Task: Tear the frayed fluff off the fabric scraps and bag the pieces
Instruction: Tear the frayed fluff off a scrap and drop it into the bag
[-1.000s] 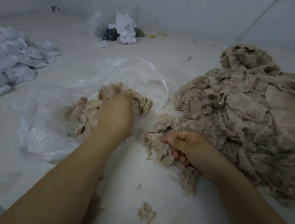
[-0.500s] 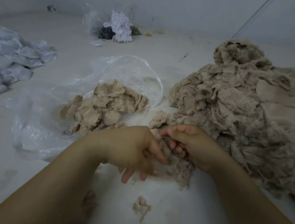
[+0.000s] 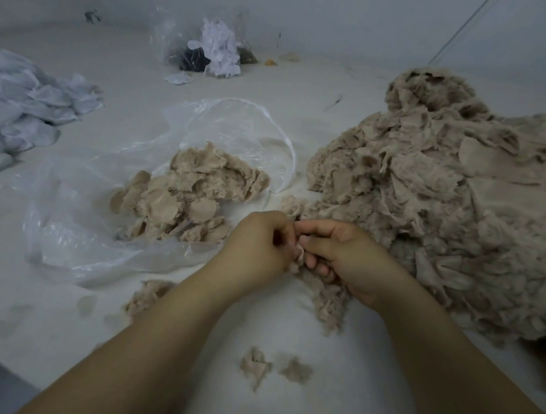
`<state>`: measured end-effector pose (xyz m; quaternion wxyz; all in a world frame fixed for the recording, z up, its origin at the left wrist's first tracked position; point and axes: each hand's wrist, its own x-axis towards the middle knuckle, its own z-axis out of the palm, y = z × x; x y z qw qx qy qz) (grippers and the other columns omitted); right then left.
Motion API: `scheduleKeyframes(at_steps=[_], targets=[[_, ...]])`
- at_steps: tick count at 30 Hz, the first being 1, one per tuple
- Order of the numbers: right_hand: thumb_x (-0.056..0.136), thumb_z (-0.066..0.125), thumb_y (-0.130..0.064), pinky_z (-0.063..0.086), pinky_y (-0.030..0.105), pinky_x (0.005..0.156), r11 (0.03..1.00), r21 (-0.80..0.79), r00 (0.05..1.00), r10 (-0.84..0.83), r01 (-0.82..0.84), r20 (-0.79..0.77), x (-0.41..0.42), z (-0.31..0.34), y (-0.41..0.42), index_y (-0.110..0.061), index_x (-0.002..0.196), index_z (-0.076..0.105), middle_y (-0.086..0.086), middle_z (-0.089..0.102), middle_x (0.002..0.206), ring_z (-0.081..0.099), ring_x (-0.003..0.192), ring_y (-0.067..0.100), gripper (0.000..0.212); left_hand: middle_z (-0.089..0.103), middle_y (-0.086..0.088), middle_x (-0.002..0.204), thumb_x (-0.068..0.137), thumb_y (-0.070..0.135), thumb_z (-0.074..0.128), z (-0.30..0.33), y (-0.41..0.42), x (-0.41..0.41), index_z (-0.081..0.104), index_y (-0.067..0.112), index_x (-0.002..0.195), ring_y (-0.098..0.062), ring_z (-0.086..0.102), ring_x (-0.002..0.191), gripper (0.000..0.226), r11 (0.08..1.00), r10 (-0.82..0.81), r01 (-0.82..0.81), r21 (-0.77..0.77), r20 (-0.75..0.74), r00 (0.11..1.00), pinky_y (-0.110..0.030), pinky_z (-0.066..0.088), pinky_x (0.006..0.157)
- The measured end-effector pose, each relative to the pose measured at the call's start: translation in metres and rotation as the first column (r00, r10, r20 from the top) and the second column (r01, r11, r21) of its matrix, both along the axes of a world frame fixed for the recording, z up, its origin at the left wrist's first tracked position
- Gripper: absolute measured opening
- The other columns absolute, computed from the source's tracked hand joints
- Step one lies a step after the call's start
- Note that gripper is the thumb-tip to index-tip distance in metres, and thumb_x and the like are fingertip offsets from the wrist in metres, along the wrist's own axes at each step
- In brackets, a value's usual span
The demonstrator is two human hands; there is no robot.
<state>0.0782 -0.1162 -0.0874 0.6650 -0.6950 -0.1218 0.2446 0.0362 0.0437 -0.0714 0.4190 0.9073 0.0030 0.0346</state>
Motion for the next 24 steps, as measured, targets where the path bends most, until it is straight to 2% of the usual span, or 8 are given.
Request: scheduleKeyframes(at_steps=[4,7,10,14,16,19,21,24], targets=[[0.097,0.052,-0.008,0.034,0.018,0.039,0.999,-0.007,0.998,-0.033,0.033,-0.055,0.0,0.004,0.001,-0.024,0.108,0.069,0.001,0.059,0.06,0.045,0.043,0.008,0.025,0.065,-0.013,0.07,0.091,0.009,0.067,0.003,-0.004,-0.002,0.059,0.012,0.074,-0.017,0.057,0.063,0.019,0.945,0.051,-0.074,-0.319,-0.078,0.996,-0.032,0.047,0.063],[0.1,0.055,-0.019,0.039,0.017,0.039,0.998,0.007,0.991,-0.067,0.068,-0.115,-0.001,0.005,0.003,-0.017,0.106,0.068,0.002,0.065,0.067,0.05,0.044,0.008,0.015,0.065,-0.027,0.081,0.091,0.002,0.065,0.005,-0.004,-0.004,0.06,0.007,0.076,-0.029,0.059,0.075,0.016,0.802,0.037,-0.114,-0.587,-0.141,0.989,-0.041,0.047,0.076],[0.096,0.06,-0.013,0.042,0.016,0.039,0.994,0.032,0.984,-0.097,0.103,-0.152,-0.002,0.005,0.004,-0.01,0.103,0.066,0.002,0.065,0.066,0.053,0.045,0.006,0.009,0.064,-0.028,0.085,0.09,-0.002,0.062,0.006,-0.001,-0.004,0.059,0.003,0.075,-0.033,0.059,0.08,0.016,0.682,0.034,-0.135,-0.719,-0.154,0.988,-0.042,0.048,0.079],[0.094,0.058,0.0,0.044,0.015,0.04,0.988,0.044,0.972,-0.135,0.146,-0.19,-0.001,0.006,0.004,-0.01,0.093,0.064,0.0,0.062,0.058,0.053,0.044,0.004,0.011,0.059,-0.013,0.067,0.089,-0.004,0.061,0.008,0.006,-0.002,0.056,0.005,0.071,-0.023,0.057,0.062,0.021,0.575,0.109,-0.22,-0.788,-0.193,0.975,-0.035,0.052,0.065],[0.094,0.056,0.001,0.043,0.015,0.039,0.986,0.044,0.967,-0.146,0.158,-0.21,-0.001,0.007,0.005,-0.011,0.089,0.063,0.0,0.061,0.056,0.052,0.042,0.004,0.015,0.054,-0.01,0.066,0.092,-0.002,0.061,0.006,0.007,-0.002,0.05,0.008,0.071,-0.021,0.055,0.057,0.025,0.599,0.191,-0.279,-0.751,-0.204,0.96,-0.04,0.055,0.062],[0.094,0.055,-0.002,0.043,0.015,0.038,0.983,0.075,0.962,-0.147,0.168,-0.23,-0.002,0.009,0.005,-0.012,0.086,0.063,0.0,0.061,0.056,0.052,0.042,0.005,0.015,0.06,-0.015,0.078,0.087,0.008,0.072,0.003,0.0,-0.004,0.051,0.005,0.082,-0.024,0.064,0.062,0.022,0.695,0.135,-0.268,-0.668,-0.244,0.96,-0.049,0.06,0.059],[0.094,0.057,-0.006,0.044,0.016,0.039,0.983,0.094,0.964,-0.132,0.157,-0.23,-0.002,0.009,0.004,-0.011,0.09,0.063,0.0,0.062,0.057,0.053,0.043,0.006,0.009,0.063,-0.019,0.085,0.082,0.007,0.077,0.003,-0.006,-0.006,0.054,0.002,0.09,-0.026,0.067,0.065,0.024,0.724,0.098,-0.252,-0.642,-0.265,0.959,-0.043,0.061,0.056],[0.094,0.062,-0.019,0.043,0.017,0.04,0.989,0.103,0.978,-0.088,0.109,-0.188,-0.002,0.008,0.002,-0.013,0.096,0.067,0.002,0.063,0.065,0.052,0.046,0.007,0.008,0.062,-0.025,0.077,0.087,0.004,0.07,0.002,-0.01,-0.005,0.061,-0.006,0.09,-0.025,0.063,0.056,0.014,0.739,0.082,-0.209,-0.64,-0.223,0.971,-0.033,0.059,0.052]])
